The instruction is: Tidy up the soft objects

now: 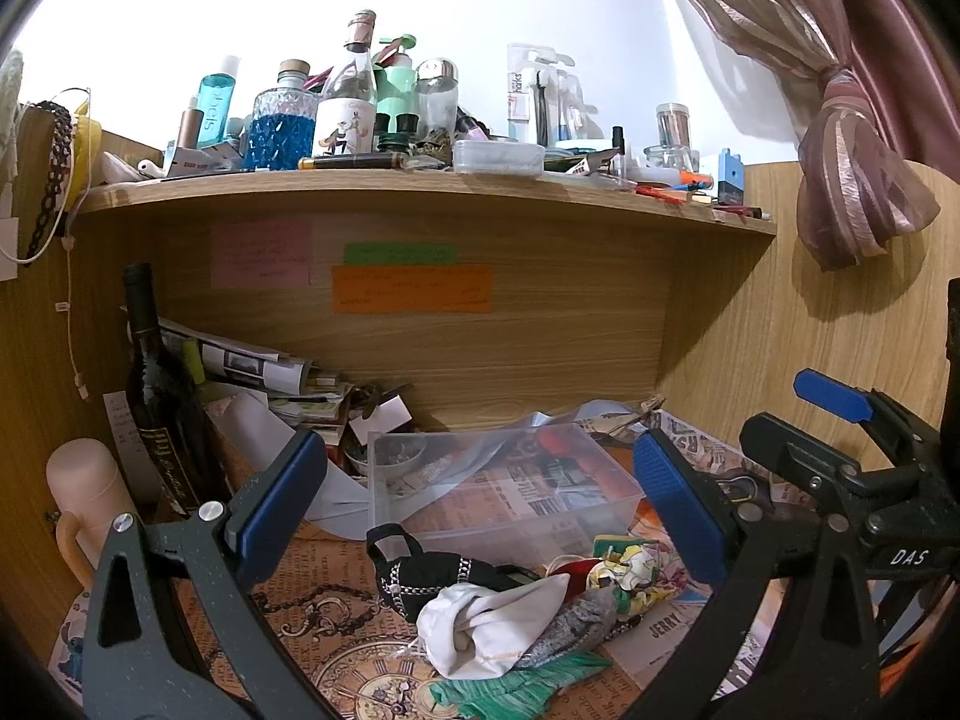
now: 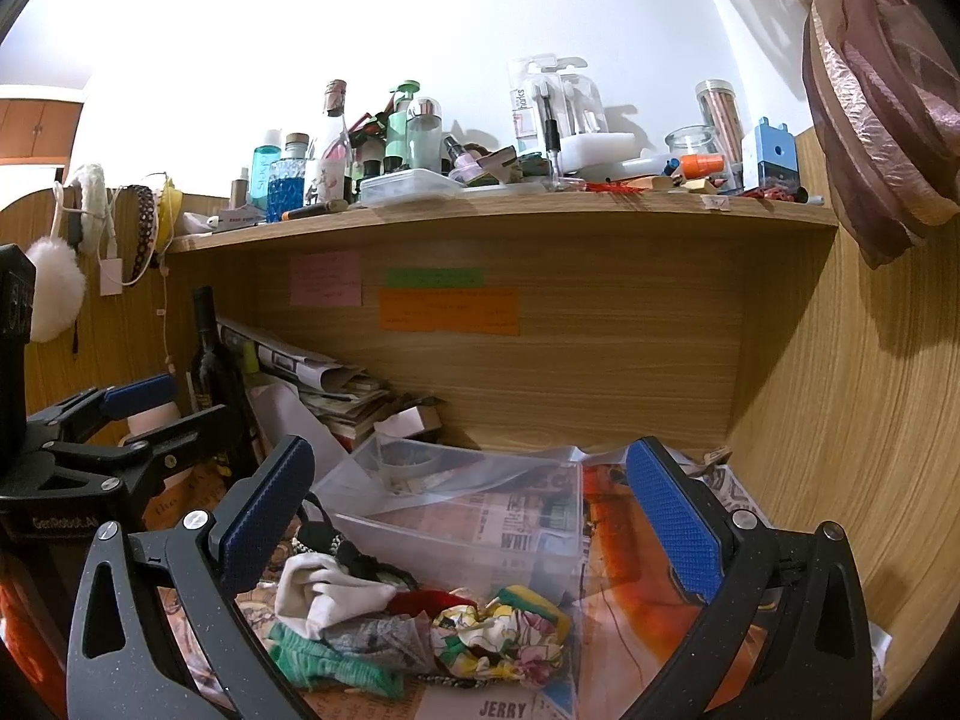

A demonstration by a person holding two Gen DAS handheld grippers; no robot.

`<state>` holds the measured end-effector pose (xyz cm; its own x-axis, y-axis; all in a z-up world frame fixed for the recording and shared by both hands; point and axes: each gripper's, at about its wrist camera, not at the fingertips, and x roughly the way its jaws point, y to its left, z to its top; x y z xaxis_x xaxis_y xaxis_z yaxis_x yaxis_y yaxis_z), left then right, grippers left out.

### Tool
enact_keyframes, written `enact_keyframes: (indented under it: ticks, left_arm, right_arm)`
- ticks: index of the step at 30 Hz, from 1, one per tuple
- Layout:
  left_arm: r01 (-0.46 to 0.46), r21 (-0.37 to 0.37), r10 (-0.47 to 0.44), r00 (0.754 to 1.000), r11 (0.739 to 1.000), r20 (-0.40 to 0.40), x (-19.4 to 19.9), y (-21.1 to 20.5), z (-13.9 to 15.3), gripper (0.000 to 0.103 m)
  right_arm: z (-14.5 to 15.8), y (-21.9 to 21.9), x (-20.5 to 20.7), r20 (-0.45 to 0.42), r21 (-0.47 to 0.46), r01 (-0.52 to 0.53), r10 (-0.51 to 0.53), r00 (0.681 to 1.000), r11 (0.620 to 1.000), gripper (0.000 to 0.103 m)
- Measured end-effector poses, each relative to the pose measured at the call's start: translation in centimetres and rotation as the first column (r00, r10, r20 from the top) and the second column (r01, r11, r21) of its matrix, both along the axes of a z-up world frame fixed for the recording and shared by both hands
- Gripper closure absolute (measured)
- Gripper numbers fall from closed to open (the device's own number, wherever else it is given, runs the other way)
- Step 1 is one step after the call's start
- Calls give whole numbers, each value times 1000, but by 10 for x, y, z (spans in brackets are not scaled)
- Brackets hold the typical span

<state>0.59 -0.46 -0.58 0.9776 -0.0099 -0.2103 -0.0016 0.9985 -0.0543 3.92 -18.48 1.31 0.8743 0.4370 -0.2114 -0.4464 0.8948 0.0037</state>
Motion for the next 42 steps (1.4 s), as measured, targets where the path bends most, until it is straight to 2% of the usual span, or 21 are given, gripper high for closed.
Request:
enact_keyframes:
  ticks: [15,20,30,42]
  left_arm:
    - [9,-1,-9,1000,1000,3,1,0,1,0]
    - [17,-9,-17,1000,1000,-15,3,1,-4,0]
    - [37,-59,-46,987,998,-155,21,15,-42,0]
    - [10,-114,-48,942,993,-333,38,24,-105,0]
  right_arm:
    - [1,0,-2,3,1,1,-1,1000,1000,0]
    - [-4,-5,6,-23,9,2,-2,1000,1000,0]
    - [-44,-13,27,-152,-55,21,-29,988,998,0]
    - [-93,-17,41,-301,-89,0,-27,953,996,0]
